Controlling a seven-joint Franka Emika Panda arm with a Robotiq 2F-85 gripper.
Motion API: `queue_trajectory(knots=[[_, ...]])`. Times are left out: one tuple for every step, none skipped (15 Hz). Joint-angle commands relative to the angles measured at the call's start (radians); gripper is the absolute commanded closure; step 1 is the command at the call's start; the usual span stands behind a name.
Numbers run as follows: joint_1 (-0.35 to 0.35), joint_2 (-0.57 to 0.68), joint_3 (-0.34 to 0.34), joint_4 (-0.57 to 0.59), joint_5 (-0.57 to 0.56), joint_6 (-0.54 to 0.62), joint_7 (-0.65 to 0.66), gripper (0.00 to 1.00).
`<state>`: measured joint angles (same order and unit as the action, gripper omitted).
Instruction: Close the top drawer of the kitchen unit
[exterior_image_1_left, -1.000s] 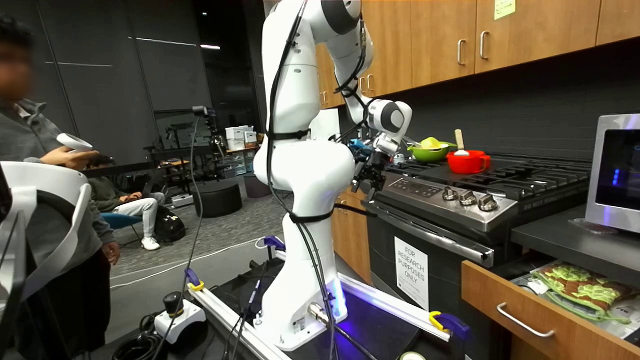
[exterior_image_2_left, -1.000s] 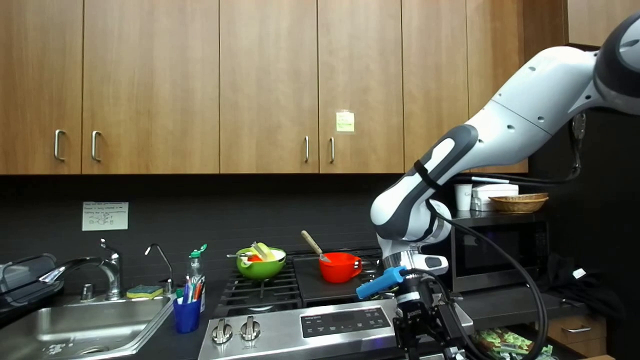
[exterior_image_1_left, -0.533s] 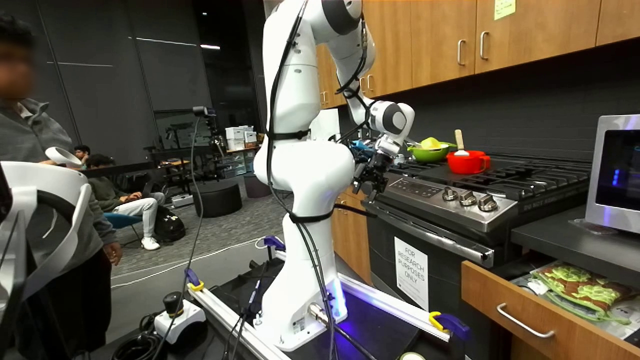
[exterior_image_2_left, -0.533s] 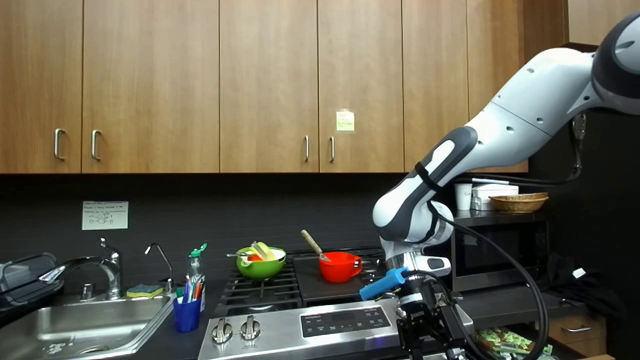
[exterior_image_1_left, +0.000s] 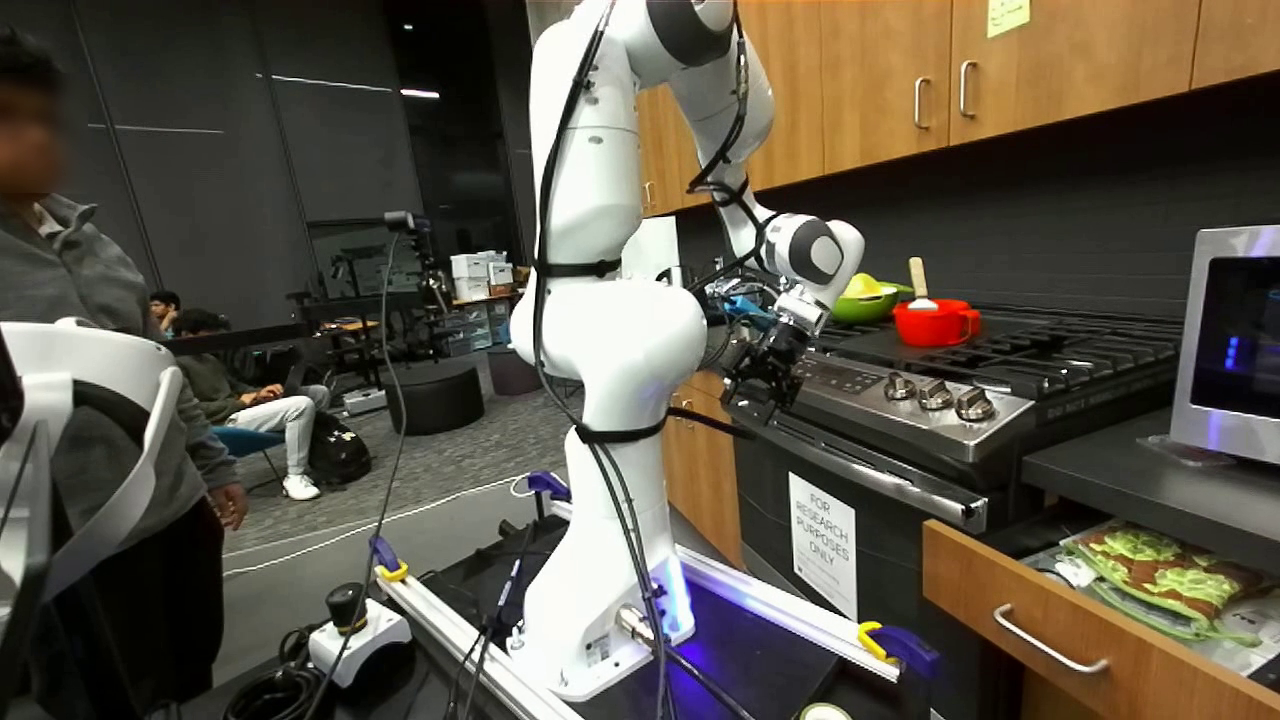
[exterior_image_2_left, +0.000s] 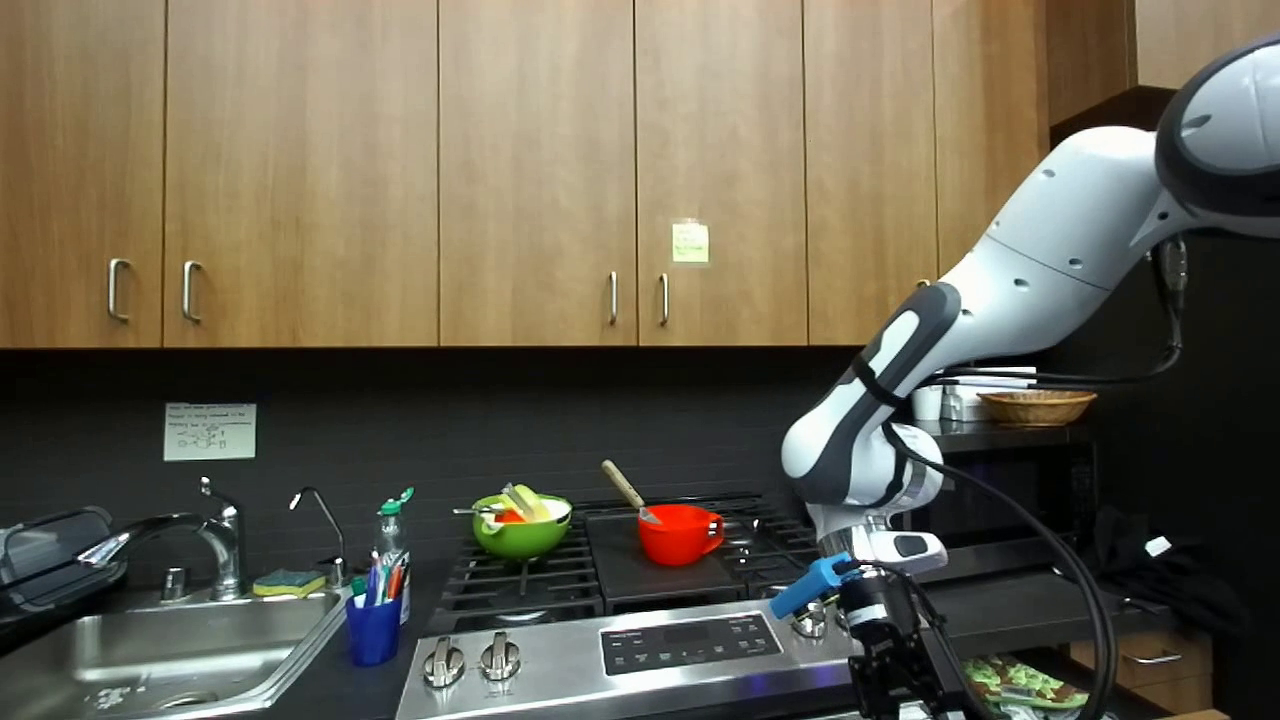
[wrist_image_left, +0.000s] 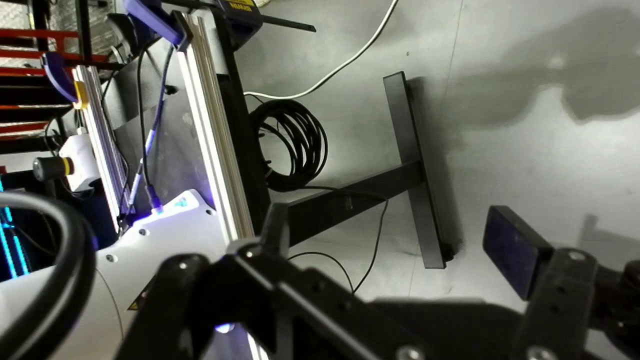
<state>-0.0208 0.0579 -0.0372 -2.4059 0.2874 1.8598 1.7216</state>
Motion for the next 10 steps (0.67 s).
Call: queue_trajectory(knots=[[-0.027, 0.005, -0.034, -0.030, -0.048, 0.007, 0.059, 0.00], [-0.034, 0.011, -0.044, -0.036, -0.061, -0.001, 0.071, 0.00], [-0.041, 0.019, -0.053, -0.041, -0.076, -0.001, 0.087, 0.00], [-0.049, 0.028, -0.063, -0.044, -0.084, -0.014, 0.090, 0.00], [-0.056, 0.035, -0.073, -0.051, -0.091, -0.018, 0.099, 0.00], [-0.063, 0.046, -0.083, -0.056, -0.099, -0.018, 0.104, 0.00], [-0.070, 0.051, -0.093, -0.063, -0.104, -0.021, 0.108, 0.00], [-0.076, 0.060, -0.104, -0.069, -0.114, -0.021, 0.118, 0.00], [-0.085, 0.071, -0.117, -0.073, -0.120, -0.029, 0.123, 0.00], [-0.093, 0.080, -0.131, -0.078, -0.132, -0.031, 0.139, 0.00]])
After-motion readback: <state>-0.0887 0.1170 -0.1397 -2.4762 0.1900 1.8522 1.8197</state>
